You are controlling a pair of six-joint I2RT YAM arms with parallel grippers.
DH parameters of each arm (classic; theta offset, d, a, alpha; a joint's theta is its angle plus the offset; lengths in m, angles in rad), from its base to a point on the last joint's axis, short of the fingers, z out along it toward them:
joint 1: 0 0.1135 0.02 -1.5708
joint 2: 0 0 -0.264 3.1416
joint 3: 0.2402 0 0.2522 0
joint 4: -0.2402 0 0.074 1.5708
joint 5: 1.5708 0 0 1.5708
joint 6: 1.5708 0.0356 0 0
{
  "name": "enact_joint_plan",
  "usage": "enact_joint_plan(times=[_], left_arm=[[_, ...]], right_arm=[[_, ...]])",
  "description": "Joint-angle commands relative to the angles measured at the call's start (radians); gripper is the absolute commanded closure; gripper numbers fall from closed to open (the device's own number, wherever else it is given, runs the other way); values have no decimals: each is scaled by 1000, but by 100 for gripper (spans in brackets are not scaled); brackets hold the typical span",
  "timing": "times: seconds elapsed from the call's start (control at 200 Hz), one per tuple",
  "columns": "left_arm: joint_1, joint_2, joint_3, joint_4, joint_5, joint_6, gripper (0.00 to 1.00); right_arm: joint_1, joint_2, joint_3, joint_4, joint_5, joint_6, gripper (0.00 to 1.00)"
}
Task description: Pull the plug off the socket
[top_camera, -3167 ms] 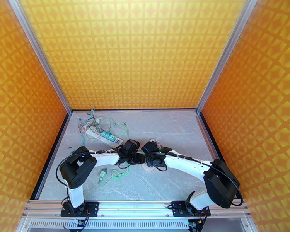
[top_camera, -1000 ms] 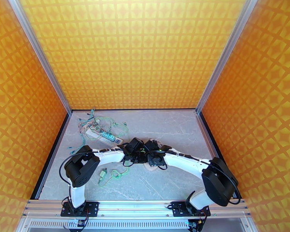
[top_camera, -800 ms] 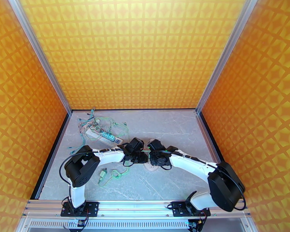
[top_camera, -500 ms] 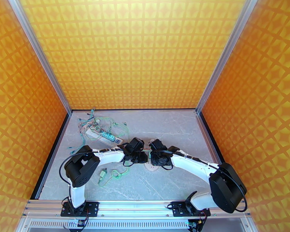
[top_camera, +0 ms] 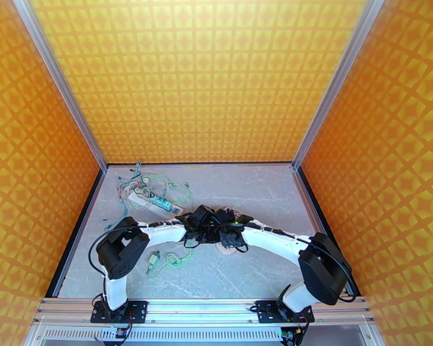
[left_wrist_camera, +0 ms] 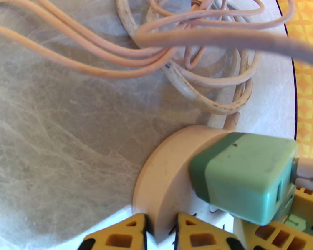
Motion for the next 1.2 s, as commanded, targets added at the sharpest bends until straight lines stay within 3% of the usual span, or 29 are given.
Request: enact_joint_plan(times=[0.0,0.205,0.635,0.91,1.195], left_arm=[[-42,130,-61,-195,-35,28,80],[-42,136,-64,-207,-35,33,80],[-42,143,-67,-211,-35,38,82],[-43,145,-60,-213,-34,38,83],[-44,150,-52,-222,-33,44,83]], right_arm=[[46,7,43,67,-87,-1,84],[16,-51,-12,137,-137,14,85],[-192,-222,-146,278,-384,37,85],[-182,-190,-111,201,-312,-7,85],[-26,-28,42,43,-102,-43,85]])
